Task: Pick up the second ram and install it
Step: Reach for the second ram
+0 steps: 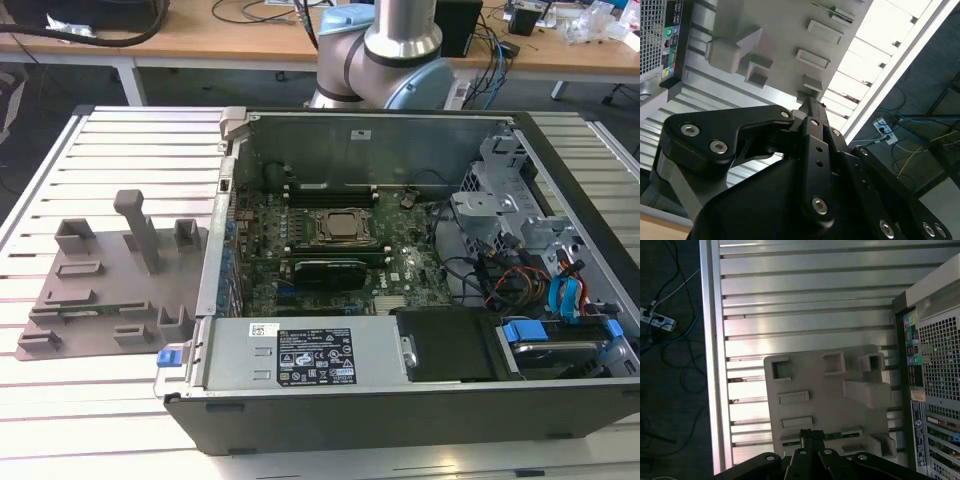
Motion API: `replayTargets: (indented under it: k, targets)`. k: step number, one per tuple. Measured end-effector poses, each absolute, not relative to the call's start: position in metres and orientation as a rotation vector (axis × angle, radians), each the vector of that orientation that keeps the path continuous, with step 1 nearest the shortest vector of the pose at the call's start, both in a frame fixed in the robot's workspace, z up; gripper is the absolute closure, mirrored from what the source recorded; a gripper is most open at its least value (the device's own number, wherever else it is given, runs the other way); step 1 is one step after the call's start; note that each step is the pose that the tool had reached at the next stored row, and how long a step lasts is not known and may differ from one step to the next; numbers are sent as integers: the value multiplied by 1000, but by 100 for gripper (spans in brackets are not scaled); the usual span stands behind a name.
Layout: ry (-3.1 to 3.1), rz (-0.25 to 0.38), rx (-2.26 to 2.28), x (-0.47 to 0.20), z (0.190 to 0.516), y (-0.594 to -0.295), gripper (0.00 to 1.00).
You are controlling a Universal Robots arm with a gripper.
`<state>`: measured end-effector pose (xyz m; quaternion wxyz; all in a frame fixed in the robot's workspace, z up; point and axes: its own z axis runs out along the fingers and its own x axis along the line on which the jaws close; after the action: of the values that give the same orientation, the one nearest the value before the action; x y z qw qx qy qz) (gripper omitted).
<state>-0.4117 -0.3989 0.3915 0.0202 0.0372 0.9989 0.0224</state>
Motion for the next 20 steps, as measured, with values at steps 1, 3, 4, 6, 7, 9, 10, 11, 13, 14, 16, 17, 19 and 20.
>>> replayTargets:
  k: [1,3,4,6,7,9,10,11,13,14,16,17,19,20]
  targets:
    - [3098,69,116,-417,391,-399,90]
    - [3098,69,116,-422,391,-399,90]
    - [3098,69,116,-425,391,-399,90]
    - [3098,69,115,-434,391,-399,90]
    - [3098,69,115,-440,391,-399,90]
    - [3098,69,116,-448,391,-399,90]
    - [3098,69,115,-448,391,-399,90]
    - [3098,69,115,-448,391,-399,90]
    - [3098,69,115,-448,391,-399,90]
    - [3098,69,116,-444,391,-399,90]
    - [3101,68,116,-429,391,-399,90]
    - [3102,68,116,-424,391,-399,90]
    - [3105,68,116,-415,391,-399,90]
    - [3105,68,116,-413,391,-399,90]
